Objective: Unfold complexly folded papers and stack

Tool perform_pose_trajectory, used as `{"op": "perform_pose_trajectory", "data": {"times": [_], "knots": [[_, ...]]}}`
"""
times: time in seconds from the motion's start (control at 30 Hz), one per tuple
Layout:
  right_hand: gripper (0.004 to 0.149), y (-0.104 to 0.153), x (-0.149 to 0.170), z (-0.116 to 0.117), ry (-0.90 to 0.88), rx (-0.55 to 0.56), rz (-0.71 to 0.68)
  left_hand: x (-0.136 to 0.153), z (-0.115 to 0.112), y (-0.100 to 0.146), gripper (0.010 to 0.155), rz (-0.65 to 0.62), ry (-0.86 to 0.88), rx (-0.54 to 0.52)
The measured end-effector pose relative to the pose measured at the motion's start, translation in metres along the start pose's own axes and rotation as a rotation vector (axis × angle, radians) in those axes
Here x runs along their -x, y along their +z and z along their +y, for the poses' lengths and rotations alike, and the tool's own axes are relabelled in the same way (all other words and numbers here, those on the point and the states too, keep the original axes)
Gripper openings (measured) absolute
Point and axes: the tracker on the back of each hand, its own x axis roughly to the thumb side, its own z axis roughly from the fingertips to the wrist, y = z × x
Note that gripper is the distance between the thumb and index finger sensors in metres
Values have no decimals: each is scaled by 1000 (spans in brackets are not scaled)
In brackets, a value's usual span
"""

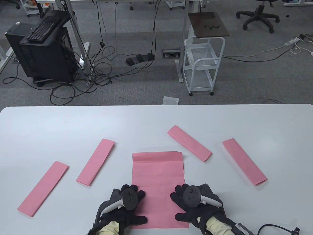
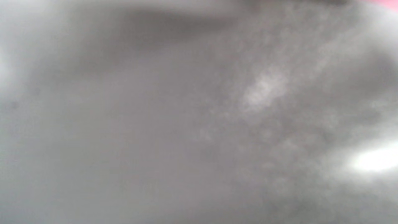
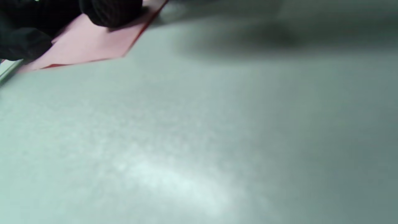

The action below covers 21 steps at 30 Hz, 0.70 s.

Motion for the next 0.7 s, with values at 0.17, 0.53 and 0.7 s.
{"op": "perform_pose_trajectory", "data": {"times": [0.17,0.53,0.7], "knots": [[73,0,0,1,-13,2,-2,-27,17,9,83,36,-83,-34],[73,1,2,1,-34,0,-5,-56,-3,-2,82,-35,-139,26],[73,1,2,1,-35,1,-4,-10,9,11,85,82,-69,46]]}}
